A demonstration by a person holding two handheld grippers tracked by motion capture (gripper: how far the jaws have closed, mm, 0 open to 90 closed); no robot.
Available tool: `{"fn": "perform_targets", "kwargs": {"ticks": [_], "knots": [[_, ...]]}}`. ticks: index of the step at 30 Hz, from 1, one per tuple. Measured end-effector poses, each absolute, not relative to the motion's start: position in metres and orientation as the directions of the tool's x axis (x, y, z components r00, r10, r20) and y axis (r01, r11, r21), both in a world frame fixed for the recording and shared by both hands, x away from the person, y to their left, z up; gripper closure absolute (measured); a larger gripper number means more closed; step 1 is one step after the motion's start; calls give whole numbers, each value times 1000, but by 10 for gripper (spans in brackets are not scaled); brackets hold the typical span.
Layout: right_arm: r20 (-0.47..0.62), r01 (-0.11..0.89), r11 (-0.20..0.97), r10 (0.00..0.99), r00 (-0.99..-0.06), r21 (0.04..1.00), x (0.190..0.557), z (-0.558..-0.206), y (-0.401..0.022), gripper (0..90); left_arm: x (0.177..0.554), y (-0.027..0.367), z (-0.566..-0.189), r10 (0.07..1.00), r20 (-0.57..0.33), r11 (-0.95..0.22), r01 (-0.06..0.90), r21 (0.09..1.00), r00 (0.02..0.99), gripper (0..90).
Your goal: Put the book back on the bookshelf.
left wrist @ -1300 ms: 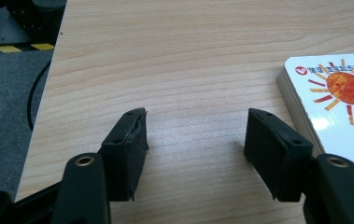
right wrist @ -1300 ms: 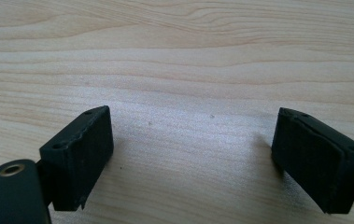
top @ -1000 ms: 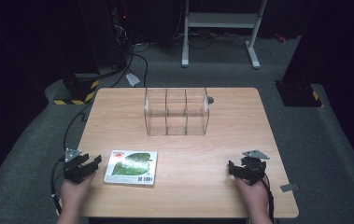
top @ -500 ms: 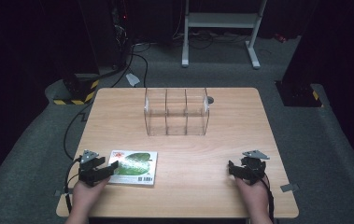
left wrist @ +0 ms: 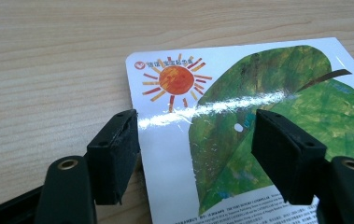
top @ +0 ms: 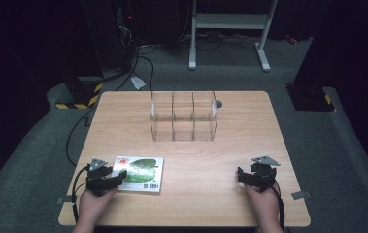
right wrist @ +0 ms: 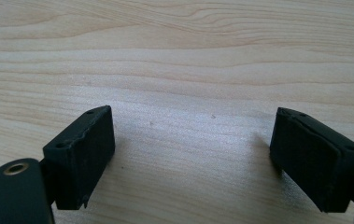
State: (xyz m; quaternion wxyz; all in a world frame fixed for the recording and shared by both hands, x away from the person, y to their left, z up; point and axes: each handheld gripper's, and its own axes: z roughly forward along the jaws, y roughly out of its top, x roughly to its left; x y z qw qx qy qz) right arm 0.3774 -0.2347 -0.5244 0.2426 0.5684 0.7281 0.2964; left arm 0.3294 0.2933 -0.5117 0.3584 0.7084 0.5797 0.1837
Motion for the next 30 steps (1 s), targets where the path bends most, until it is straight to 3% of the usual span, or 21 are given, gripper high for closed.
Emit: {"fn": "perform_targets", "kwargs": {"ticks": [11,15,30], "knots": [[-17,683,180,971,-238,708,377,-524,-235,139,328,286,-511,929,-190,-88,688,720,317,389],[-17,683,180,971,-238,708,377,-524,-235,139,327,273,-512,918,-167,-135,679,722,360,385],[-17,683,179,971,-237,708,377,-524,-235,141,326,255,-512,889,-202,-145,671,727,411,384]]}}
